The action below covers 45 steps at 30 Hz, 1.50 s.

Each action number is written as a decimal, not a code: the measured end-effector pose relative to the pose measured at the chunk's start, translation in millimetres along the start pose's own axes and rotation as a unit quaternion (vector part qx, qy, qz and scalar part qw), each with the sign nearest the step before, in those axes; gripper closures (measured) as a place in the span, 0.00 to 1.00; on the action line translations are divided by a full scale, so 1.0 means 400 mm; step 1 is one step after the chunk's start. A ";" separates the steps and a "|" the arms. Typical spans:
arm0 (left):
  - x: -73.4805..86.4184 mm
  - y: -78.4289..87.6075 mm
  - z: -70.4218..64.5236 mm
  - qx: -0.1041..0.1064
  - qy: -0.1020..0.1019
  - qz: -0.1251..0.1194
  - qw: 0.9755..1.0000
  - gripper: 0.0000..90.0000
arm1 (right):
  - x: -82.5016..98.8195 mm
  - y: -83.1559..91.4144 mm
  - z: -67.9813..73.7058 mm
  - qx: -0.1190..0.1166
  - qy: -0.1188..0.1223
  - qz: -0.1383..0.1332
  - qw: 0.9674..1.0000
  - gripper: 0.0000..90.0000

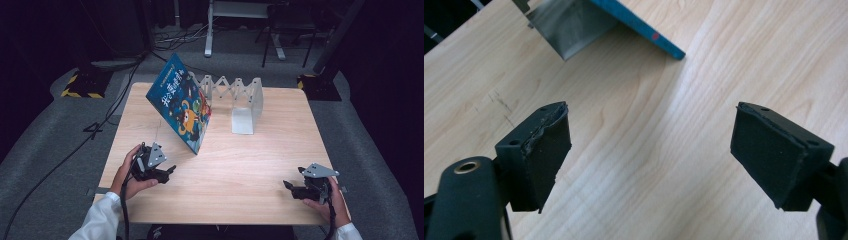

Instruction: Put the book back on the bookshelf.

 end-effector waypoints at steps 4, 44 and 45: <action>0.019 0.013 0.000 -0.003 -0.005 0.007 1.000 0.19 | -0.005 0.003 0.002 0.000 -0.001 -0.003 1.000 0.26; 0.283 0.069 -0.021 0.052 0.135 0.027 0.989 0.19 | 0.105 0.004 -0.053 -0.011 -0.079 -0.001 0.997 0.19; 0.283 0.068 -0.022 0.051 0.136 0.028 0.989 0.18 | 0.105 0.004 -0.053 -0.010 -0.079 -0.001 0.997 0.19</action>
Point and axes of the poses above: each handheld gripper's, and its own axes: y roughly backward along the jaws, x roughly out of its underside, z roughly to its left, the point moved 9 cm from there along -y, roughly forward along the jaws, and after that the axes turned 1 degree about -z, right-handed, at the moved point
